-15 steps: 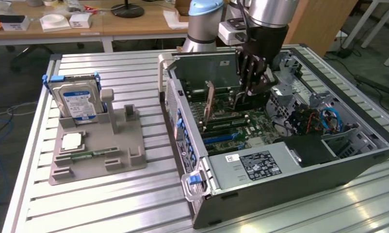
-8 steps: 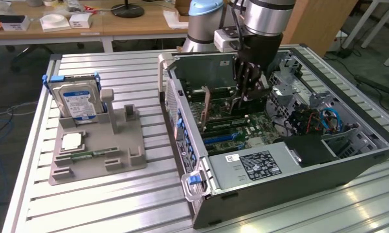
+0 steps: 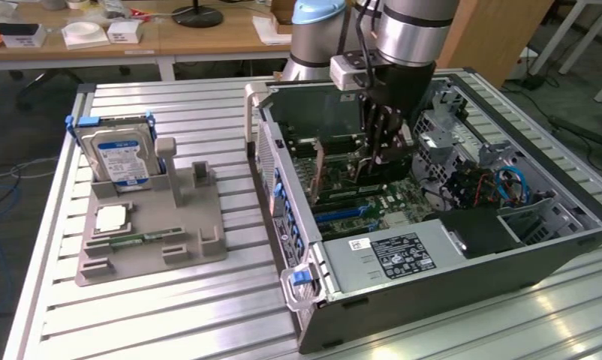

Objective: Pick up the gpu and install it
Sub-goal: 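Insert the gpu into the slot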

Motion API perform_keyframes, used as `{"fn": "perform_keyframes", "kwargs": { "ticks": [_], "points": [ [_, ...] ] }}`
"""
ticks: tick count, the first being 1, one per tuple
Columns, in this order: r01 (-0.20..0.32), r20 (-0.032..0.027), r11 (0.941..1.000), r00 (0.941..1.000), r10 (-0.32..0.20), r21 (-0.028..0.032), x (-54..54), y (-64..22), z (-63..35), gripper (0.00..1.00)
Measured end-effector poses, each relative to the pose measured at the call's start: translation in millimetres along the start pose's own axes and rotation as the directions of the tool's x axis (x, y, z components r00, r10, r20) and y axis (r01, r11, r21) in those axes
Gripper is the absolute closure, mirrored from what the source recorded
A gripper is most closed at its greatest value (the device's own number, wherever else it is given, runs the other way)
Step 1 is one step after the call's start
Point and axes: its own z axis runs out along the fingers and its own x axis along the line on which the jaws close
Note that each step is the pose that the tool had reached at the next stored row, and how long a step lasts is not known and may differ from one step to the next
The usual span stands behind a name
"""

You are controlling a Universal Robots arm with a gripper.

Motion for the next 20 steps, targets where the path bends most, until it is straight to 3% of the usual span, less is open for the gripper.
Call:
{"fn": "perform_keyframes", "kwargs": {
  "ticks": [20],
  "points": [
    [-0.006, -0.0038, 1.0, 1.0, 0.006, -0.0002, -1.2, 17.7, 35.9, 0.74]
  ]
}}
